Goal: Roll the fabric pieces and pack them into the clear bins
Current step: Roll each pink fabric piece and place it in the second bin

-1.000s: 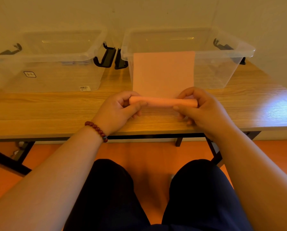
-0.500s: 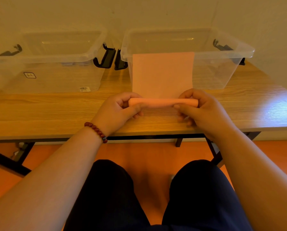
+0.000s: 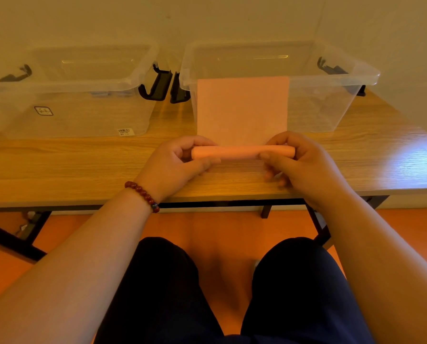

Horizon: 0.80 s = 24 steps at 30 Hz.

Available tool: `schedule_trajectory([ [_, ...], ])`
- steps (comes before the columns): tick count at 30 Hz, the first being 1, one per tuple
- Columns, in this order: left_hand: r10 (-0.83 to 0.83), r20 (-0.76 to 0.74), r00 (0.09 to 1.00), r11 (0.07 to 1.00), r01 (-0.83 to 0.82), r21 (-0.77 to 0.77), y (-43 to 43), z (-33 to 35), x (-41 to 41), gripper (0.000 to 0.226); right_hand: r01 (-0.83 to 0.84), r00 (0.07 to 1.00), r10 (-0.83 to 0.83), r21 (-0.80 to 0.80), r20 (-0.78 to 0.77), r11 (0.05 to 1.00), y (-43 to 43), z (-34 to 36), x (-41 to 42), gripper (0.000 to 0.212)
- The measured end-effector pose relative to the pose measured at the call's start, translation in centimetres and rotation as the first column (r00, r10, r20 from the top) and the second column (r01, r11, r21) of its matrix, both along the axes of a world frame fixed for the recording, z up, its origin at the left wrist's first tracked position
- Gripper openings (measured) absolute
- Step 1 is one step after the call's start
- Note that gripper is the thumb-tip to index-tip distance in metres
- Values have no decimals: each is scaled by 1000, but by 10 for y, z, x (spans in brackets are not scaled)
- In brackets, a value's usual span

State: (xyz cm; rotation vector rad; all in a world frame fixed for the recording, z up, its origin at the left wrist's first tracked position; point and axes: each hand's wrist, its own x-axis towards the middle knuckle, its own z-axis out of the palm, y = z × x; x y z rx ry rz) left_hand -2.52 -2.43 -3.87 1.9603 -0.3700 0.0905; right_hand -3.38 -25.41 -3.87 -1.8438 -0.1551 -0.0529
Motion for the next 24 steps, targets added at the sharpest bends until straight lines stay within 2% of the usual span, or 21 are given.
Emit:
schedule_trajectory([
  [3, 7, 12, 1000, 1000, -7, 9, 1, -1, 1, 28, 9, 1000, -9, -15, -2, 1000, 2, 1, 1, 11],
  [7, 25, 9, 1000, 1000, -25, -4, 0, -2, 1, 17, -26, 1000, 26, -29, -16, 999, 0, 1, 1, 10],
  [10, 29, 12, 1000, 1000, -29, -6, -1, -1, -1, 12, -49, 999, 48, -33, -5, 998, -2, -1, 0, 24],
  [15, 17, 7, 1000, 1000, -17, 10, 1, -2, 0, 13, -12, 1000, 12, -18, 0, 1000, -1, -1, 0, 3],
  [18, 21, 16, 1000, 1000, -22, 12, 1, -3, 1, 22, -4, 1000, 4, -24, 10, 1000, 0, -1, 0, 11],
  [21, 22, 6, 1000, 1000, -22, -9, 0, -2, 0, 18, -23, 1000, 23, -21, -1, 1000, -2, -2, 1, 10],
  [24, 12, -4, 1000, 1000, -12, -26, 0, -1, 0, 14, -63, 998, 63, -7, -6, 998, -3, -1, 0, 26],
])
